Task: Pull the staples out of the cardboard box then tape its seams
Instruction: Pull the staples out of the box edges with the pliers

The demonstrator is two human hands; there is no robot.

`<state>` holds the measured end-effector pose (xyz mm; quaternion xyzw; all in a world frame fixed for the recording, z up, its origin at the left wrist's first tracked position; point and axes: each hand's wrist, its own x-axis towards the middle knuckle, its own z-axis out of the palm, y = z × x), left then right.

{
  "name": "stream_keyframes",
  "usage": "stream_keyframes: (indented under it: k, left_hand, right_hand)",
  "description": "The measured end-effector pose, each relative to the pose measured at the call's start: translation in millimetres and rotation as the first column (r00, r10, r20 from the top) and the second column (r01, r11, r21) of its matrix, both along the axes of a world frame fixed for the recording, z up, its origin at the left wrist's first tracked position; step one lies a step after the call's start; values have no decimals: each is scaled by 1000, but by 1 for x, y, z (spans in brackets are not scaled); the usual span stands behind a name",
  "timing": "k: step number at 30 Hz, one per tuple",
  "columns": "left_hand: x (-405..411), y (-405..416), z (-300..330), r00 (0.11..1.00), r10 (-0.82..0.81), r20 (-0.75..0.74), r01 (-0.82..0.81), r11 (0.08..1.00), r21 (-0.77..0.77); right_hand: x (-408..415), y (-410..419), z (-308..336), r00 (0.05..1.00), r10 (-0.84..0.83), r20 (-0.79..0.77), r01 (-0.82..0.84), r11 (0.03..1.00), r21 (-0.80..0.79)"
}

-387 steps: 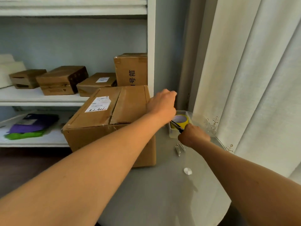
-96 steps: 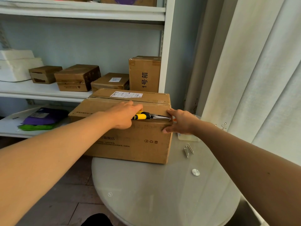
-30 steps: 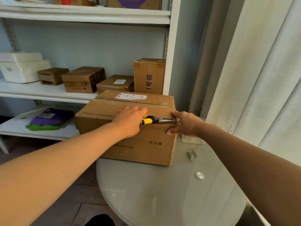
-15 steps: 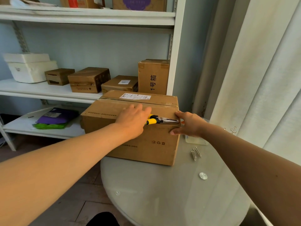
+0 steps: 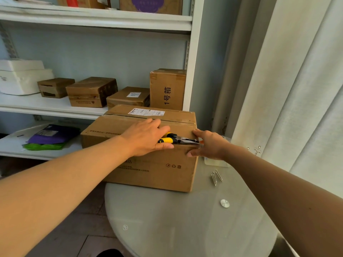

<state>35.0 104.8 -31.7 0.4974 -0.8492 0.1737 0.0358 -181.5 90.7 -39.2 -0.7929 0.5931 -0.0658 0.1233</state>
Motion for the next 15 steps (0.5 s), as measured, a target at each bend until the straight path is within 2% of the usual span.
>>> stream_keyframes:
  k: [15]
  left_hand:
    - [7,-23,10,998,-54,-44,61,982,178]
  right_hand:
    - [0,-2,0,1000,-12,-9,12,1000,9]
